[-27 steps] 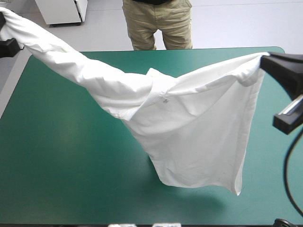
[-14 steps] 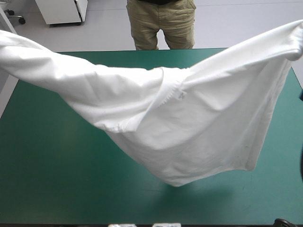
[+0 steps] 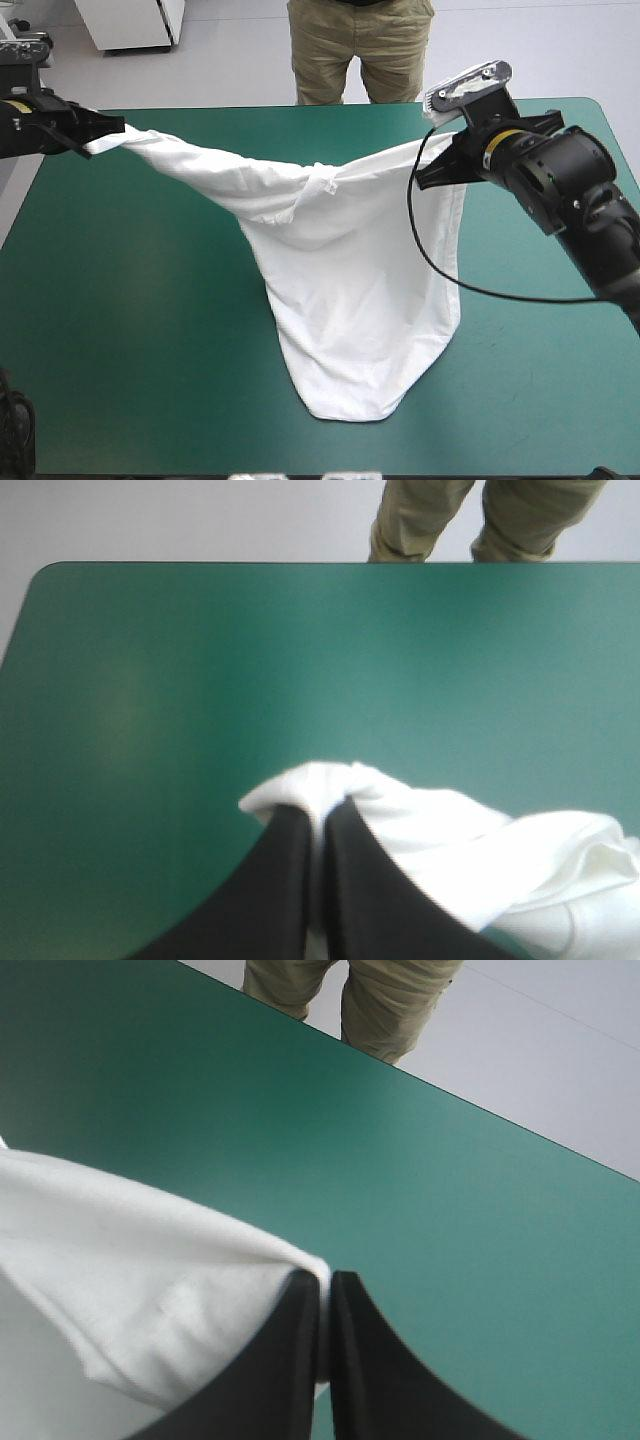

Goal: Fold the cloth

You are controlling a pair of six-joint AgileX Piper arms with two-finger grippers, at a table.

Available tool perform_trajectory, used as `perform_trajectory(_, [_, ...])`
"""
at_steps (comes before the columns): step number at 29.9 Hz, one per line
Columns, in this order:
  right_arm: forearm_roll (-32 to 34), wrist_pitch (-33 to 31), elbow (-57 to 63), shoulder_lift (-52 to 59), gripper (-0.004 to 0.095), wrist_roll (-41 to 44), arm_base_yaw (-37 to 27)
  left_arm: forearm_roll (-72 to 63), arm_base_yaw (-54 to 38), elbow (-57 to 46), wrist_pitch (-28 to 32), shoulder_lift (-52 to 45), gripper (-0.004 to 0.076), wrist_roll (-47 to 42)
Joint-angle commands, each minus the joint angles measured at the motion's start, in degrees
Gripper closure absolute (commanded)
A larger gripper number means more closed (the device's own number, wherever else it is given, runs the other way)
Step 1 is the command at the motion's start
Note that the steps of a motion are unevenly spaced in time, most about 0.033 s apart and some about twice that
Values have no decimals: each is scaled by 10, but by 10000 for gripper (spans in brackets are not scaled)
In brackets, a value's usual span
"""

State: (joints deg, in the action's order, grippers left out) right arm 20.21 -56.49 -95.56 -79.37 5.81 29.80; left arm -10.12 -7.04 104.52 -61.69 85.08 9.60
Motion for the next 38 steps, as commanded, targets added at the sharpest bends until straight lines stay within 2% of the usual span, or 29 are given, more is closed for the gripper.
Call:
perform_trajectory(1, [-65, 104, -13, -28, 925, -50, -83, -56, 3, 15, 110, 20, 733, 7])
perform_trajectory(5, [-126, 177, -14, -82, 925, -74, -150, -87, 3, 15, 166, 74, 733, 11])
perform_trajectory(7, [-153, 202, -14, -106, 925, -92, -172, -87, 3, 15, 174, 101, 733, 11])
perform_trajectory(11, [-232, 200, -17, -166, 925, -165, -200, -119, 3, 14, 164, 165, 733, 31])
perform_trajectory(14, [-258, 200, -18, -205, 924, -186, -209, -171, 7, 13, 151, 204, 733, 63])
perform_trajectory(16, [-289, 198, -18, -227, 903, -200, -215, -186, 13, 13, 140, 232, 733, 81])
perform_trajectory(18, [-323, 192, -18, -243, 841, -219, -222, -188, 26, 13, 130, 255, 722, 82])
perform_trajectory(22, [-340, 181, -18, -258, 641, -232, -231, -188, 49, 13, 113, 285, 612, 93])
perform_trajectory(25, [-332, 181, -19, -250, 442, -232, -239, -188, 59, 13, 104, 290, 454, 96])
perform_trajectory(27, [-335, 176, -26, -239, 363, -230, -247, -192, 59, 13, 97, 289, 350, 96])
perform_trajectory(29, [-341, 163, -36, -226, 349, -230, -255, -192, 59, 13, 85, 283, 263, 96])
perform_trajectory(30, [-341, 157, -41, -218, 349, -230, -256, -191, 58, 13, 76, 277, 244, 95])
perform_trajectory(38, [-343, 108, -46, -134, 371, -228, -259, -185, 58, 14, 36, 187, 248, 95])
